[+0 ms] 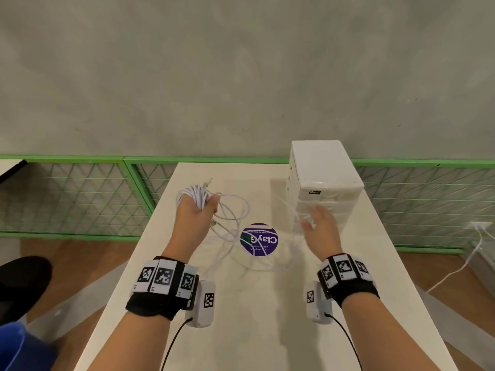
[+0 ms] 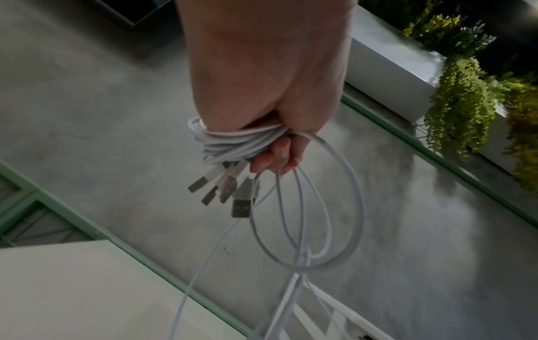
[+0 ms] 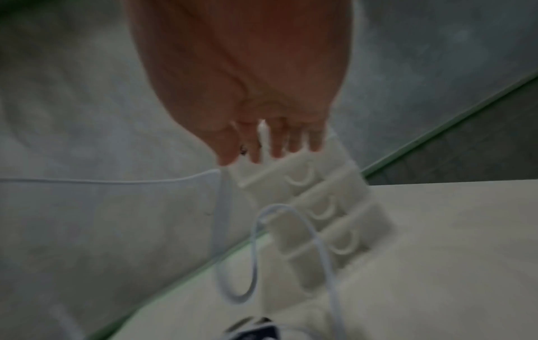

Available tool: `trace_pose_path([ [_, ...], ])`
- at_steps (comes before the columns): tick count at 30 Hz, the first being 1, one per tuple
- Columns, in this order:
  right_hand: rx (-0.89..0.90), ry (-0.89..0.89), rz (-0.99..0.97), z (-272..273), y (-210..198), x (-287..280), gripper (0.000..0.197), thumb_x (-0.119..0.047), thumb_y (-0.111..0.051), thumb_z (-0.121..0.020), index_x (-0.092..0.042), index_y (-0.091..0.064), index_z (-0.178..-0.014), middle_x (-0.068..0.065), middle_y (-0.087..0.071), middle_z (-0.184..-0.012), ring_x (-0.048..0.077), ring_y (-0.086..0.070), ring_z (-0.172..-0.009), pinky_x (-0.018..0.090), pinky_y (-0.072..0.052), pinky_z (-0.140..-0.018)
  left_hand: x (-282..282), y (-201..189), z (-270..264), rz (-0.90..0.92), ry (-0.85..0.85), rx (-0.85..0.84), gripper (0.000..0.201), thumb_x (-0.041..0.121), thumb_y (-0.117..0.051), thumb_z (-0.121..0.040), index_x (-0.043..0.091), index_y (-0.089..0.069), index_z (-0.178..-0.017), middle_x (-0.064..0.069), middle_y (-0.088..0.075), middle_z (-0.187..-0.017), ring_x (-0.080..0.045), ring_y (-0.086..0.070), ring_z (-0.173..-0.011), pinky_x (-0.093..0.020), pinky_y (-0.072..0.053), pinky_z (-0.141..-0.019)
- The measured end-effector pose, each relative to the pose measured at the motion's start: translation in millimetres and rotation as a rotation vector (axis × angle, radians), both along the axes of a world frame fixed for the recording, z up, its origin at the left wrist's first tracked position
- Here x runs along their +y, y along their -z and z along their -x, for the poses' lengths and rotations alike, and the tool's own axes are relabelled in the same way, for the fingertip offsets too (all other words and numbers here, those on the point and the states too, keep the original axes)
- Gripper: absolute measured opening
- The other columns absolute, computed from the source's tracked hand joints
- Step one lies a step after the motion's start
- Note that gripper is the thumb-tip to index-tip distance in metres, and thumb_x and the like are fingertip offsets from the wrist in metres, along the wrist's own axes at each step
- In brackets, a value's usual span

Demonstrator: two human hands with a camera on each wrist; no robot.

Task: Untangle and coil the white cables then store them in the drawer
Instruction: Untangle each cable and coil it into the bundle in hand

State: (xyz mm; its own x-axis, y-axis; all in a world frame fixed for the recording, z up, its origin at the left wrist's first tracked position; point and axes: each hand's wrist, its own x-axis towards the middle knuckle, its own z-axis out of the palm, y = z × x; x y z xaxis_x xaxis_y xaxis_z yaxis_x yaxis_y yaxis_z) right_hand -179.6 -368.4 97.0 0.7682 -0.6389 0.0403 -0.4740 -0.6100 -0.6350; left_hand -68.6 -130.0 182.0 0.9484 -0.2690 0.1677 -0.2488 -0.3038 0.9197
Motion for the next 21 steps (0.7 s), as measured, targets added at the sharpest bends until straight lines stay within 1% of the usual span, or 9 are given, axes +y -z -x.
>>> trace_pose_path([
  [2,-0.137,-0.291,-0.123,-10.4,-25.7,26.9,0.044,-0.024,-0.051,-0.095,-0.020,-0.043,-0.138,-0.001,-0.037,-0.146,0.015,-0.027,-0.138,0.027,-0.017,-0.113,-8.0,-1.3,4.7,0.003,0.040,-0.018,0.034,0.021,-0.059,-0.093,0.002,-0.056,-0.064,-0.013,-0.051,-0.059,-0.020,-0.046,-0.052,-0.030,-0.038,-0.053],
  [4,-0.133,-0.482,-0.203,-18.2,-40.2,46.7,0.044,-0.023,-0.055,-0.093,-0.022,-0.047,-0.136,-0.002,-0.041,-0.143,0.013,-0.033,-0.135,0.021,-0.020,-0.109,-12.4,-2.3,6.9,0.016,0.071,-0.024,0.033,0.021,-0.059,-0.093,0.005,-0.055,-0.064,-0.009,-0.052,-0.059,-0.017,-0.048,-0.054,-0.029,-0.040,-0.055],
  [7,-0.121,-0.490,-0.012,-24.5,-40.4,57.3,0.046,-0.024,-0.063,-0.087,-0.026,-0.052,-0.132,0.006,-0.038,-0.143,0.022,-0.028,-0.136,0.029,-0.018,-0.113,-13.8,-2.8,10.3,0.025,0.098,-0.015,0.031,0.021,-0.059,-0.093,0.010,-0.054,-0.065,-0.002,-0.052,-0.058,-0.011,-0.048,-0.052,-0.018,-0.041,-0.051],
  [9,-0.138,-0.471,0.182,-25.5,-37.5,59.4,0.050,-0.020,-0.064,-0.085,-0.030,-0.051,-0.132,0.006,-0.024,-0.152,0.023,-0.011,-0.144,0.039,-0.004,-0.119,-12.9,-3.0,12.2,0.035,0.107,-0.003,0.030,0.020,-0.058,-0.093,0.010,-0.053,-0.065,-0.001,-0.051,-0.057,-0.004,-0.048,-0.047,-0.013,-0.042,-0.048],
  [11,-0.265,-0.442,0.261,-25.1,-37.3,61.8,0.056,-0.009,-0.063,-0.083,-0.030,-0.049,-0.133,0.004,-0.020,-0.155,0.020,-0.007,-0.145,0.037,0.001,-0.117,-12.2,-3.8,14.0,0.044,0.132,0.014,0.029,0.017,-0.059,-0.093,0.009,-0.053,-0.066,0.000,-0.050,-0.055,-0.001,-0.047,-0.043,-0.012,-0.042,-0.046],
  [13,-0.422,-0.440,0.100,-25.0,-41.1,63.7,0.046,-0.005,-0.062,-0.084,-0.026,-0.057,-0.125,0.000,-0.039,-0.145,0.012,-0.027,-0.138,0.031,-0.015,-0.116,-12.9,-4.7,16.9,0.050,0.153,0.024,0.026,0.016,-0.058,-0.092,0.006,-0.054,-0.068,-0.001,-0.050,-0.055,-0.001,-0.047,-0.042,-0.012,-0.042,-0.045],
  [15,-0.440,-0.447,-0.280,-25.4,-48.3,66.4,0.027,-0.004,-0.059,-0.087,-0.019,-0.066,-0.108,-0.002,-0.062,-0.115,0.005,-0.054,-0.111,0.026,-0.038,-0.101,-14.4,-5.1,18.8,0.065,0.153,0.019,0.025,0.015,-0.058,-0.093,0.005,-0.054,-0.070,-0.001,-0.051,-0.057,0.000,-0.047,-0.042,-0.011,-0.041,-0.045],
  [17,-0.380,-0.452,-0.608,-25.5,-54.6,71.5,0.020,-0.005,-0.057,-0.089,-0.018,-0.068,-0.099,0.000,-0.068,-0.093,0.011,-0.065,-0.088,0.029,-0.050,-0.087,-15.9,-5.3,18.4,0.075,0.150,0.008,0.023,0.015,-0.058,-0.093,0.004,-0.055,-0.073,-0.002,-0.053,-0.059,0.000,-0.047,-0.044,-0.010,-0.041,-0.046],
  [21,-0.292,-0.548,-0.664,-23.9,-52.0,72.4,0.026,-0.006,-0.060,-0.088,-0.022,-0.065,-0.108,0.008,-0.069,-0.100,0.020,-0.066,-0.094,0.029,-0.051,-0.090,-17.5,-2.4,16.9,0.051,0.179,-0.001,0.023,0.017,-0.060,-0.092,0.013,-0.055,-0.069,0.002,-0.054,-0.058,0.000,-0.049,-0.047,-0.013,-0.042,-0.050],
])
